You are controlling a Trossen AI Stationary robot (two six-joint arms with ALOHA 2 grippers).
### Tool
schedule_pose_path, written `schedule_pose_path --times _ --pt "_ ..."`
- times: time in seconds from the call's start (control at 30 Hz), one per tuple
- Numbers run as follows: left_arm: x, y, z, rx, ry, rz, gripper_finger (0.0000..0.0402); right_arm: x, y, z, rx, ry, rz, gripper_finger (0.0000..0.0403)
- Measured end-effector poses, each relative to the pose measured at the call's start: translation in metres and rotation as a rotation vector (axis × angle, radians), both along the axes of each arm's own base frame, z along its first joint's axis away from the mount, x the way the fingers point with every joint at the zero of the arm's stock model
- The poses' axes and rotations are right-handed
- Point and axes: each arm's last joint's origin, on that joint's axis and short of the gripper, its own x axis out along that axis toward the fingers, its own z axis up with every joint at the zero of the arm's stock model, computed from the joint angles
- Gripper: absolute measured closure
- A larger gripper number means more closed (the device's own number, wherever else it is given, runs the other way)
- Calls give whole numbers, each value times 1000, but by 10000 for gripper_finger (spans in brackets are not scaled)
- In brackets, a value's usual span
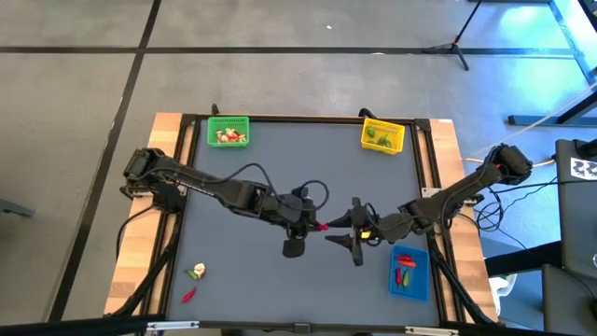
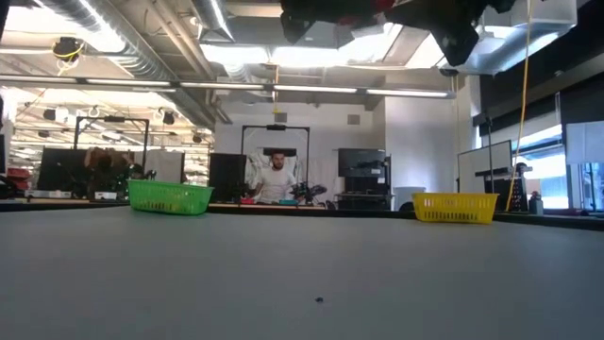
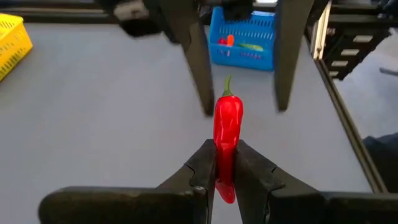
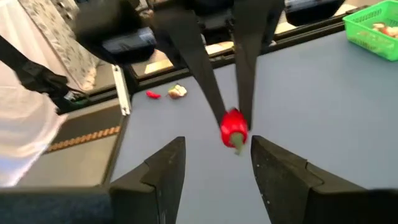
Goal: Sort produce into baskets
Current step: Put the red chili pepper into blue bin
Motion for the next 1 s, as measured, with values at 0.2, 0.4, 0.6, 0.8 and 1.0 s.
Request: schedule_pose_path --times 0.2,0.4,0.6,0.8,1.0 --pt "1 0 2 -6 -22 1 359 2 0 -2 -28 -4 -24 221" --pt "2 1 2 -6 -23 3 359 3 0 0 -19 -27 -24 226" --pt "2 1 2 4 -23 -8 359 3 1 2 -55 -44 -15 293" --pt "1 1 2 -14 -18 5 359 3 0 1 -85 -43 -11 381" --pt "2 1 2 -32 -19 19 359 3 0 1 -89 -43 -9 381"
